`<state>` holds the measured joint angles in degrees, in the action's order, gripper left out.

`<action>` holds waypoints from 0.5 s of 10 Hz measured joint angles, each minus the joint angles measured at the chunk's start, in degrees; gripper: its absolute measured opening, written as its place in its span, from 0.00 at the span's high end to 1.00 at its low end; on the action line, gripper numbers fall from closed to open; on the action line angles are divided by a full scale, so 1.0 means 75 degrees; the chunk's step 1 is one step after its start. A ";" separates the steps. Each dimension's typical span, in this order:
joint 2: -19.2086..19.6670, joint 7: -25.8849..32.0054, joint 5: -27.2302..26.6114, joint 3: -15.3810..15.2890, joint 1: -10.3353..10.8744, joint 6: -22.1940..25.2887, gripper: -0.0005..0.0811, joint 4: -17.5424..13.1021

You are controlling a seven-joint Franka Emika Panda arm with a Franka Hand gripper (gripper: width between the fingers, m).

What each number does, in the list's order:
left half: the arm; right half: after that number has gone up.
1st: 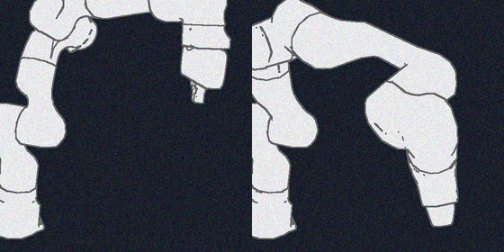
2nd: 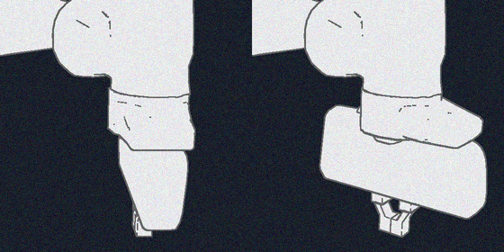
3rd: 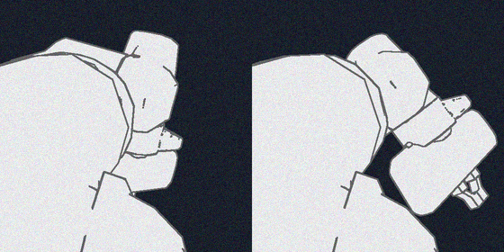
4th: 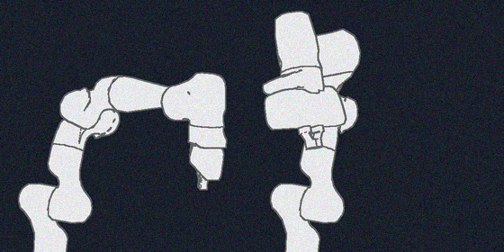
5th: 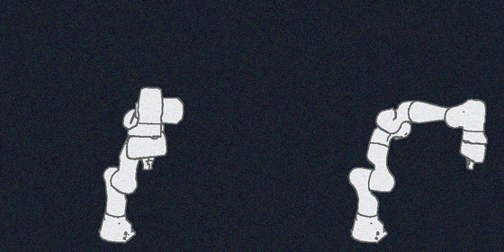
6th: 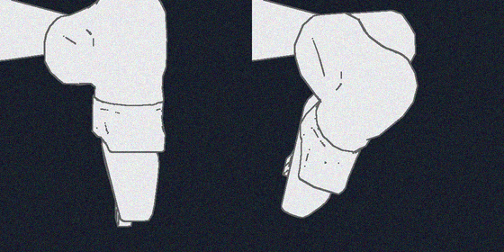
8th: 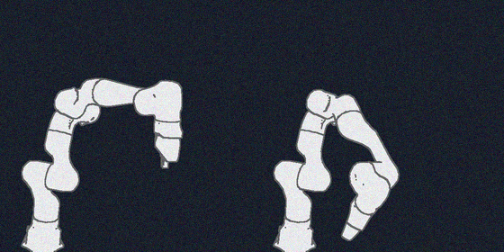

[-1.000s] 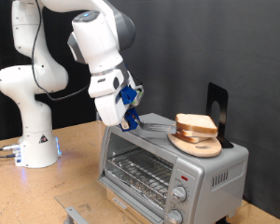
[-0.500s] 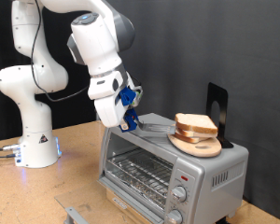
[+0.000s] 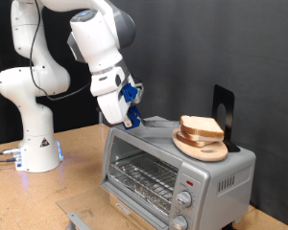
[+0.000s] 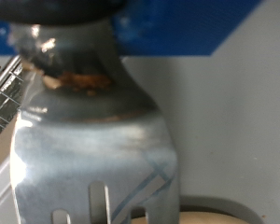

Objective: Make a piece of toast with the oven

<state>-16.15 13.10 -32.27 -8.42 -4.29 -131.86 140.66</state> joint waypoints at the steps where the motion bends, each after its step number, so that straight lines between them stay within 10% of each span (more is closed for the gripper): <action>1: -0.0065 -0.0010 0.0000 -0.0019 0.0003 0.0000 0.52 0.0043; 5: -0.0122 -0.0094 0.0005 -0.0088 0.0003 0.0040 0.52 0.0089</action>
<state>-17.06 12.40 -32.23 -9.08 -4.26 -131.56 141.33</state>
